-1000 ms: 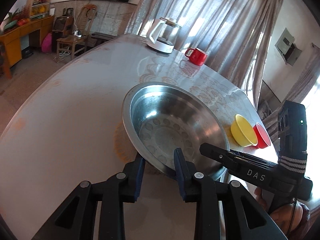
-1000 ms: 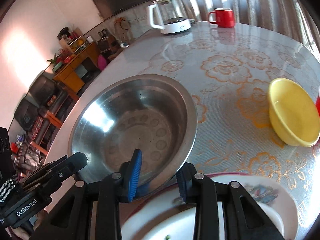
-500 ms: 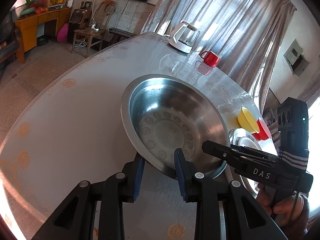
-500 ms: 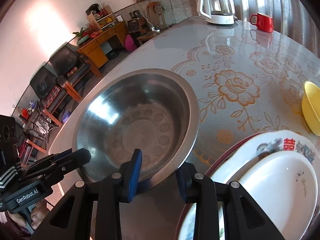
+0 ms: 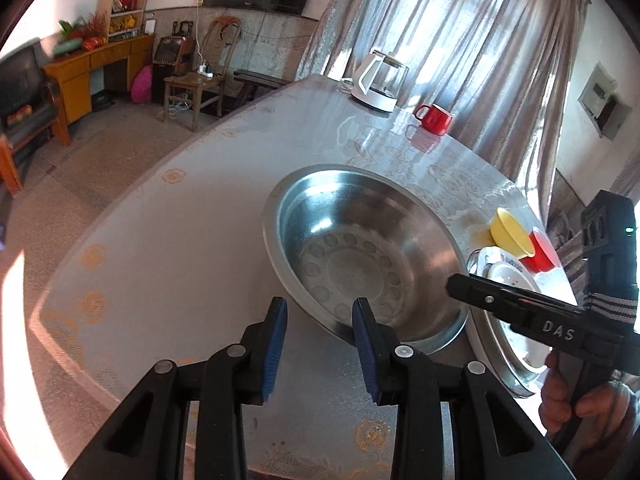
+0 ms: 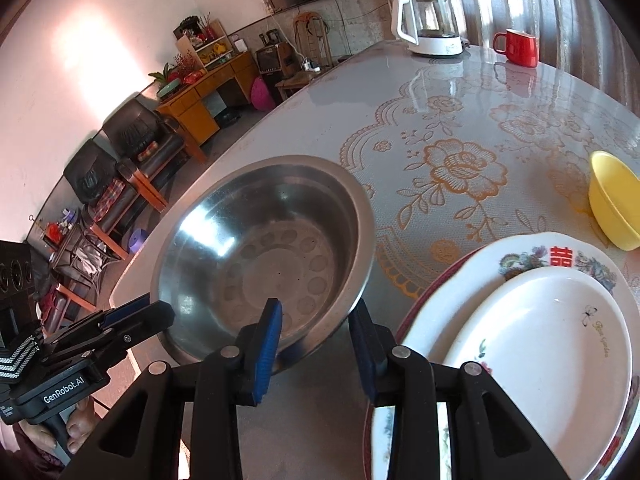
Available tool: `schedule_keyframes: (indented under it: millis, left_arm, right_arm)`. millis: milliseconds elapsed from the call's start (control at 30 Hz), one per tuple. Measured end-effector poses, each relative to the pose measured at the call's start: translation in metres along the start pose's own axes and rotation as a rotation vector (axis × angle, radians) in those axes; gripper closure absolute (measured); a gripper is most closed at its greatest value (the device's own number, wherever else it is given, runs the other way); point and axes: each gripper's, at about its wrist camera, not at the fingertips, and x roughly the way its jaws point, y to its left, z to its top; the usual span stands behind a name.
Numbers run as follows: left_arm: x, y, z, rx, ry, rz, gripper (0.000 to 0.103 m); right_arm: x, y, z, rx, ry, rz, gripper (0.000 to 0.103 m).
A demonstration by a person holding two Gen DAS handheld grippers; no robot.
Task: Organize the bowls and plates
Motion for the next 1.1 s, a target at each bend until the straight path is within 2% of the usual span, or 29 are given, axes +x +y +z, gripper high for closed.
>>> schedule_keyframes:
  millis: [167, 367, 800, 1100]
  left_arm:
    - [-0.009, -0.008, 0.003, 0.037, -0.041, 0.045, 0.069]
    - [-0.012, -0.023, 0.008, 0.101, -0.06, 0.044, 0.069]
    - [0.008, -0.073, 0.021, 0.232, -0.032, -0.008, 0.069]
    - [0.035, -0.119, 0.036, 0.29, 0.026, -0.082, 0.069]
  right_arm:
    - [-0.014, -0.009, -0.002, 0.024, -0.041, 0.0, 0.069]
    - [-0.03, -0.027, -0.006, 0.075, -0.076, -0.014, 0.069]
    - [-0.065, -0.087, -0.015, 0.238, -0.155, -0.077, 0.069]
    - [-0.087, -0.142, -0.023, 0.377, -0.214, -0.136, 0.069]
